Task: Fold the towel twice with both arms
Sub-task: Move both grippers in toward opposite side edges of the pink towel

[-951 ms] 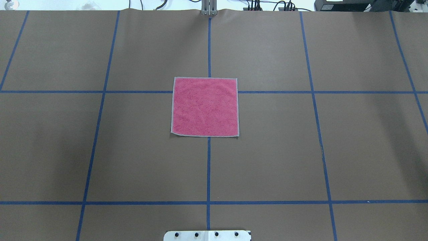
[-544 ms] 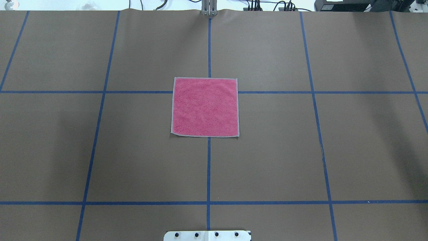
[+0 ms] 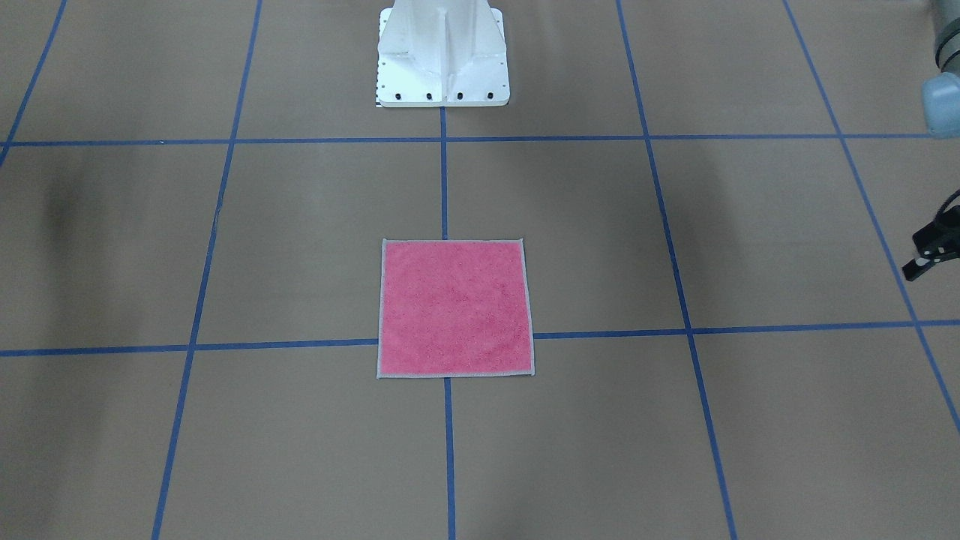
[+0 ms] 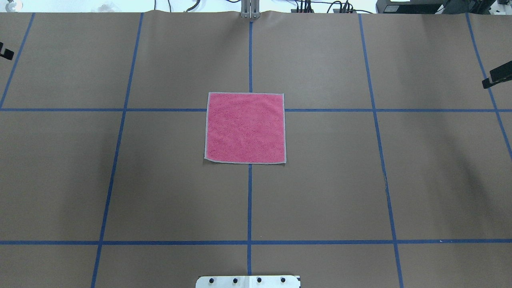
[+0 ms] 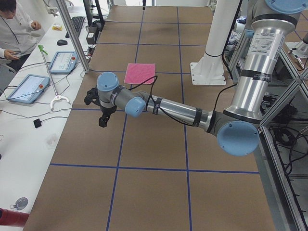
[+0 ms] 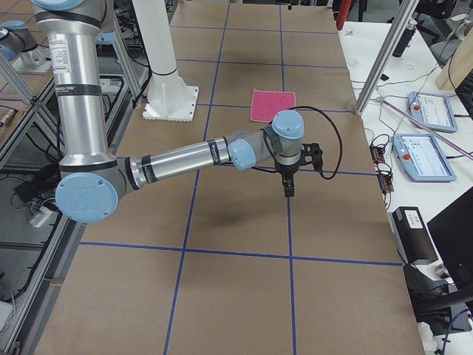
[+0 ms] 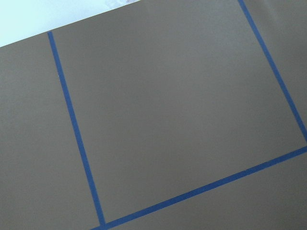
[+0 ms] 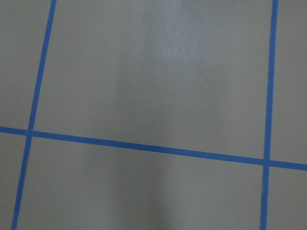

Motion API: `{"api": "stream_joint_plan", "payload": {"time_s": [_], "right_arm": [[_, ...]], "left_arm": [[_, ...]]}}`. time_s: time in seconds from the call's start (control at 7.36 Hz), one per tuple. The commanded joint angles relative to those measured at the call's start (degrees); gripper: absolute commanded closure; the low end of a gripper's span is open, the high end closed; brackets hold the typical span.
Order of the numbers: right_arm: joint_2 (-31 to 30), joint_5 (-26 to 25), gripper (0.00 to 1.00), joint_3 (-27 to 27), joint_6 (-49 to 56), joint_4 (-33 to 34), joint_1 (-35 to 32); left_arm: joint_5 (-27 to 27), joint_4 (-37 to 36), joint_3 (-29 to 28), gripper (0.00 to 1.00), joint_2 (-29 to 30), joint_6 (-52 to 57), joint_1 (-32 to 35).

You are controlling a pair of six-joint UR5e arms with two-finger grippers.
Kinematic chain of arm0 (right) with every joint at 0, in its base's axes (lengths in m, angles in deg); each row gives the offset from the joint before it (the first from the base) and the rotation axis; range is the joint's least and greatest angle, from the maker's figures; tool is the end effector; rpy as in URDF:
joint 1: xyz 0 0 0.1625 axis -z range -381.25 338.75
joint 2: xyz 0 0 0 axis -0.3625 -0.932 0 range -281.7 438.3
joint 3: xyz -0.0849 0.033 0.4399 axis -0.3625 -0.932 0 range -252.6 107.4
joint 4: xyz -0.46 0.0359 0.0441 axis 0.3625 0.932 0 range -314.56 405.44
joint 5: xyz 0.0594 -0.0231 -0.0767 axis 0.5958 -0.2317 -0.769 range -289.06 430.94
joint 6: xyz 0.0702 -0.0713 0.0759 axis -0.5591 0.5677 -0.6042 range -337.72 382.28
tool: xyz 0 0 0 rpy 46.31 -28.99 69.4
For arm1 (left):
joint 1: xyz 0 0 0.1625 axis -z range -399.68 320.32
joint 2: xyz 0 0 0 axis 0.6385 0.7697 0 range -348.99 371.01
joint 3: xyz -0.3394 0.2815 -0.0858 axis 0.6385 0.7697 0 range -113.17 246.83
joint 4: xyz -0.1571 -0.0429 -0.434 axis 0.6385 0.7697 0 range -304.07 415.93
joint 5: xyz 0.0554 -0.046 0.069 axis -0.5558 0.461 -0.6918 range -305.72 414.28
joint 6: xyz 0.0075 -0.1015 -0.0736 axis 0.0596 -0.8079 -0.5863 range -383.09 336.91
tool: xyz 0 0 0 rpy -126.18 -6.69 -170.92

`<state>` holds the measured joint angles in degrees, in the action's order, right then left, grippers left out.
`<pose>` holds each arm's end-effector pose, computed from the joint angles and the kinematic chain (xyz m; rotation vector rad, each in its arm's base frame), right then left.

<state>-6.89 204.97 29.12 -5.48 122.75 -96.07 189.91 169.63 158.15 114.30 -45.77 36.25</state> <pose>-0.1112 -0.5856 0.5140 0.1755 -0.8750 0.0088 0.1195 -0.6562 0.4948 0.3578 0.9238 0.1284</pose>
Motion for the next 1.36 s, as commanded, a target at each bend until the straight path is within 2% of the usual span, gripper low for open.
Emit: {"api": "stream_joint_plan", "payload": {"time_s": [0.0, 0.27, 0.54, 0.82, 1.22], "right_arm": [[1.8, -1.7, 0.02, 0.2, -17.5, -7.1, 6.1], [5.3, -7.2, 0.01, 0.2, -31.9, -11.8, 12.8], [8.4, -11.5, 0.01, 0.6, -40.8, -12.1, 18.2], [9.2, -16.8, 0.02, 3.6, -50.2, -12.1, 23.6], [9.3, -26.3, 0.03, 6.9, -62.6, -12.1, 33.6]], "left_arm": [[-0.2, 7.4, 0.0, 0.00, 2.1, -17.7, -6.3], [-2.2, 8.7, 1.3, 0.00, 6.1, -34.2, -13.0], [-10.5, 8.7, 4.6, 0.00, 7.7, -47.0, -21.9], [-21.7, 8.7, 4.7, 0.00, 10.0, -56.8, -32.5], [-28.6, 8.7, 4.5, 0.00, 12.1, -68.8, -41.2]]}}
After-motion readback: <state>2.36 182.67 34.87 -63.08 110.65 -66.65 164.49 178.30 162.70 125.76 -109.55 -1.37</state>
